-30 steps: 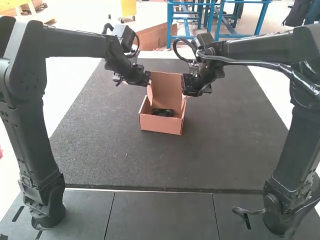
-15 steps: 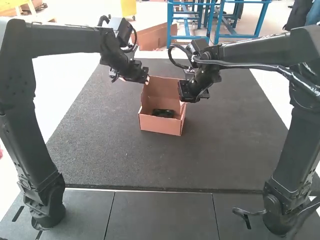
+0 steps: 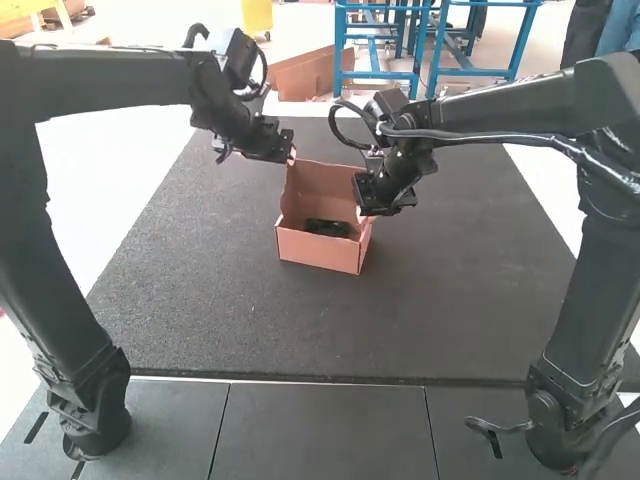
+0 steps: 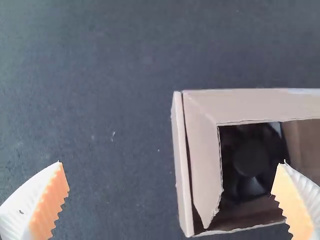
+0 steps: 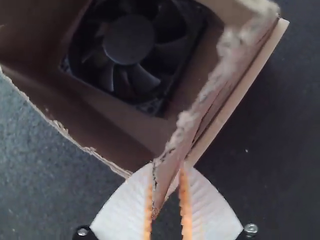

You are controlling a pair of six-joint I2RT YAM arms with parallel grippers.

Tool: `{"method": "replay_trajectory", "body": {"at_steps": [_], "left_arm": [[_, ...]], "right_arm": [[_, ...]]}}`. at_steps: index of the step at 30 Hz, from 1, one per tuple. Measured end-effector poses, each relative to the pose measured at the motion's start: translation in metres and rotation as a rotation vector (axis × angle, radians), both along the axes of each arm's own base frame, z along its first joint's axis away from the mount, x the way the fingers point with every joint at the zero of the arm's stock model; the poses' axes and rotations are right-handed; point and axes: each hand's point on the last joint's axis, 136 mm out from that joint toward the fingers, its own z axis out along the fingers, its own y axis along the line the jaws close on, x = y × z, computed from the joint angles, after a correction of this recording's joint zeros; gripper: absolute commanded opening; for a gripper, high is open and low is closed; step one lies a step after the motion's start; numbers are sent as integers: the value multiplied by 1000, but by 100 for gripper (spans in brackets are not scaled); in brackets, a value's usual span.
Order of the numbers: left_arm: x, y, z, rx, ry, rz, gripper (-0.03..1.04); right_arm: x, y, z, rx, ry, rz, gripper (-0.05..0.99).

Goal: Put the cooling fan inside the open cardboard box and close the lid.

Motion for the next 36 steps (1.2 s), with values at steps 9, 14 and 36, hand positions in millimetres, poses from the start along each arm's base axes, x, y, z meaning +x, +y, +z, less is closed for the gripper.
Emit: {"method": "replay_trajectory", "body": {"at_steps": [9, 14, 36], "left_arm": [[19, 9, 56, -57, -165, 33, 96], [39, -1, 64, -62, -190, 30, 96], [47, -98, -14, 22, 6, -144, 96]], "right_arm": [[-3, -4, 20, -33, 27, 7, 92], [-10, -5, 40, -31, 49, 16, 92], [19, -57, 165, 145, -238, -99, 92]]}}
